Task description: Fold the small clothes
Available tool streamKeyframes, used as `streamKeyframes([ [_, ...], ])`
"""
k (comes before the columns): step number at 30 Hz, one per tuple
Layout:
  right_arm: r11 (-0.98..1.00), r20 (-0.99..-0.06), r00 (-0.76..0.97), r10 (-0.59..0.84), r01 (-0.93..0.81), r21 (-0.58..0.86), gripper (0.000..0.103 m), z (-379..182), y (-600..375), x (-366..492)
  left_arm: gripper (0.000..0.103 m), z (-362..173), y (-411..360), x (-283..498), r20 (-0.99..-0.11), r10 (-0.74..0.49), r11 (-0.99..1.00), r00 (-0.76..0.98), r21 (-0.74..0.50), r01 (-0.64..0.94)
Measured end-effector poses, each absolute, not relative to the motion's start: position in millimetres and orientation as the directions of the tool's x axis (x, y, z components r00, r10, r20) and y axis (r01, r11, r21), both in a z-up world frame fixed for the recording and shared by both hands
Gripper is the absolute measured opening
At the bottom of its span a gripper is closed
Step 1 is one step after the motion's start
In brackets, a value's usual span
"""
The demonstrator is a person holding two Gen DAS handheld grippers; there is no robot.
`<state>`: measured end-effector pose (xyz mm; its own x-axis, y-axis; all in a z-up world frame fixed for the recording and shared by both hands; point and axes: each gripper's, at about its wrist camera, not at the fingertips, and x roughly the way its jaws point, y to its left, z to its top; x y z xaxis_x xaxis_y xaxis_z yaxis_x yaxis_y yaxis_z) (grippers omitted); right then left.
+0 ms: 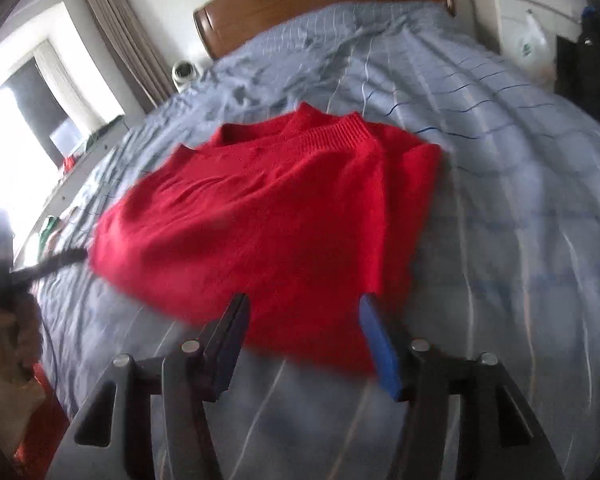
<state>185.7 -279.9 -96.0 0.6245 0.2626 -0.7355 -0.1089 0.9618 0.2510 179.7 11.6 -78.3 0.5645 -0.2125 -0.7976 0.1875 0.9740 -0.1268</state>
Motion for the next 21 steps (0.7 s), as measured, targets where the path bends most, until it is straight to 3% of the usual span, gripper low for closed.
streamKeyframes([
  [7, 0.989, -0.673, 0.725, 0.148, -0.106, 0.103, 0.080, -93.1, -243.1, 97.0, 0.094, -110.2, -7.5, 131.0, -0.794, -0.190, 0.979, 0.577, -0.106, 0.176],
  [10, 0.998, -0.662, 0.747, 0.059, -0.068, 0.012, 0.080, -118.3, -237.7, 95.2, 0.099, -125.6, -12.7, 126.7, -0.763, -0.135, 0.985, 0.632, -0.031, 0.172],
  [21, 0.998, -0.609, 0.791, 0.057, -0.030, 0.055, 0.087, -154.0, -243.1, 87.3, 0.103, -140.9, -15.3, 113.9, -0.694, -0.134, 0.980, 0.707, 0.013, 0.198],
])
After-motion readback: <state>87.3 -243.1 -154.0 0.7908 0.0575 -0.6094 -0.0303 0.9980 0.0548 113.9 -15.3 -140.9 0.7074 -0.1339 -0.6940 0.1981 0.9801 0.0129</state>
